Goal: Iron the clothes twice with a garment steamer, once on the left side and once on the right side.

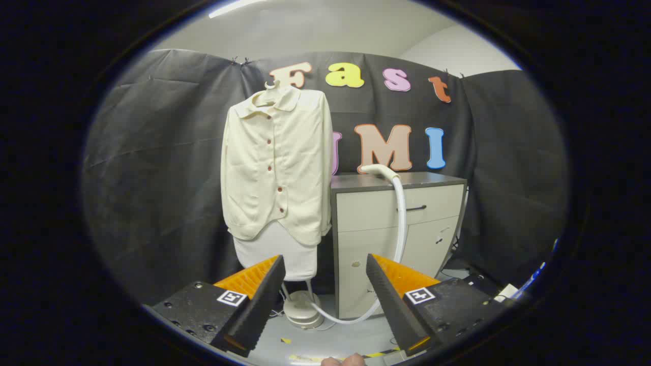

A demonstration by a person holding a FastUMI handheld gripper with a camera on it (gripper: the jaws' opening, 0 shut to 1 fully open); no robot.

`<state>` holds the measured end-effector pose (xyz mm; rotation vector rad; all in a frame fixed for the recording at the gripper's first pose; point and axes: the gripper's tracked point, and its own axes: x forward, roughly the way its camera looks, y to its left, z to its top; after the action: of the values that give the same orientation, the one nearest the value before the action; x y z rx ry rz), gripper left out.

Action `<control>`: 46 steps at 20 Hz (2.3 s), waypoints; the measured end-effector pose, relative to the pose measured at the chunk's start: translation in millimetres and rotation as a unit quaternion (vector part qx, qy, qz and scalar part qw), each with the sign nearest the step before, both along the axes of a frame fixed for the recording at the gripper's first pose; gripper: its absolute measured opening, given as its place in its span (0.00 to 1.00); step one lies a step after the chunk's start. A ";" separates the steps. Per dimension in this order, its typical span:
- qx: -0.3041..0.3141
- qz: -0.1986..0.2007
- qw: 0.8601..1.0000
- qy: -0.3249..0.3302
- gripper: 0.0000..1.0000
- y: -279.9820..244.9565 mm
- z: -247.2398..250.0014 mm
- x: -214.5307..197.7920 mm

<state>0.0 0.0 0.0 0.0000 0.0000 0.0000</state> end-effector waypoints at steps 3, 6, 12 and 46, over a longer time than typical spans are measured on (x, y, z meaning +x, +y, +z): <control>0.005 0.000 1.000 -0.001 0.98 -3.0 2.1 2.6; 0.013 0.008 1.000 0.002 0.98 0.1 2.9 6.3; 0.001 0.022 1.000 0.004 0.98 4.0 5.3 9.5; -0.005 -0.001 0.999 -0.040 0.98 -162.2 95.5 231.5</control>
<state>231.5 -162.2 95.5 -0.0092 -0.0791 -0.0014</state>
